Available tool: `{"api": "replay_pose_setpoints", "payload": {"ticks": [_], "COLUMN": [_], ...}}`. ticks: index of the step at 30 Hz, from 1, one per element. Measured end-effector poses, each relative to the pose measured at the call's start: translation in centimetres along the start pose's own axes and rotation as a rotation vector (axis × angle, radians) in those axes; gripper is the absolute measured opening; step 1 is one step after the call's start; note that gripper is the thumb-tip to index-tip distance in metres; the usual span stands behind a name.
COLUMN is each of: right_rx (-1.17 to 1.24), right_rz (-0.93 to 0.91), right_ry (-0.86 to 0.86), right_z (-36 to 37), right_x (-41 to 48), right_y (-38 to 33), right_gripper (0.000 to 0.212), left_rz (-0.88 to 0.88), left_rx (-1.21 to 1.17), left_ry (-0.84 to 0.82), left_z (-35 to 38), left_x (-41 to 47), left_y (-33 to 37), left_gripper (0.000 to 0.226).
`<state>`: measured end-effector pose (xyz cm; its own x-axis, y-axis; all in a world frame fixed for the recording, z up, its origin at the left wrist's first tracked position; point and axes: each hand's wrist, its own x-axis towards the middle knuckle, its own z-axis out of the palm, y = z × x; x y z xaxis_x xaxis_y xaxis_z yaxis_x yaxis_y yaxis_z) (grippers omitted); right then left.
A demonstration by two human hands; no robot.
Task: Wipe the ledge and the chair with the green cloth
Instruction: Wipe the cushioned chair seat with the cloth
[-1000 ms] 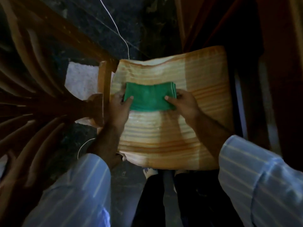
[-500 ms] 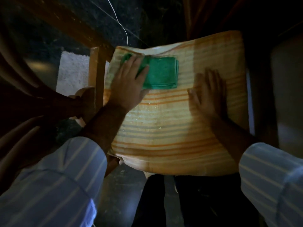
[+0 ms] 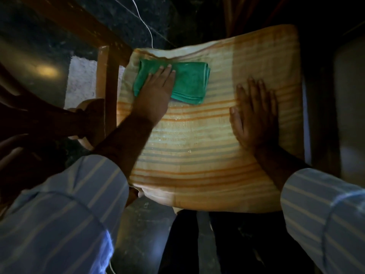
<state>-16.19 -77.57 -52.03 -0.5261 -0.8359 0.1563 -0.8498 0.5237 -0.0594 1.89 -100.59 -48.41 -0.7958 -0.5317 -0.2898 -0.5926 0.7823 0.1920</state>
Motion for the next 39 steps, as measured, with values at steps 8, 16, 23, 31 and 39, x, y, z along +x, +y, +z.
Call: {"api": "replay_pose_setpoints", "payload": {"ticks": [8,16,23,31,39], "right_rx": [0.011,0.022,0.000,0.005,-0.003], "right_rz": [0.006,0.008,0.005,0.006,-0.011], "right_ry": [0.006,0.014,0.038,0.057,-0.006], "right_z": [-0.3,-0.3,0.0,0.6,0.6], "right_x": [-0.1,0.0,-0.3,-0.2,-0.2], "right_y": [-0.2,-0.2,0.0,0.0,0.2], "right_gripper": [0.060,0.060,0.059,0.060,0.059], "left_rz": [-0.183,-0.187,-0.255,-0.332,-0.026], "left_rx": [-0.137,-0.377,-0.611,-0.384,-0.172], "left_ry": [-0.082,-0.125,0.311,0.237,0.096], "left_z": [3.3,3.6,-3.8,-0.8,3.3], "left_x": [-14.1,-26.8,-13.9,4.4,-5.8], "left_y": [4.7,11.9,9.2,5.9,10.0], "left_gripper": [0.079,0.052,0.055,0.057,0.064]}}
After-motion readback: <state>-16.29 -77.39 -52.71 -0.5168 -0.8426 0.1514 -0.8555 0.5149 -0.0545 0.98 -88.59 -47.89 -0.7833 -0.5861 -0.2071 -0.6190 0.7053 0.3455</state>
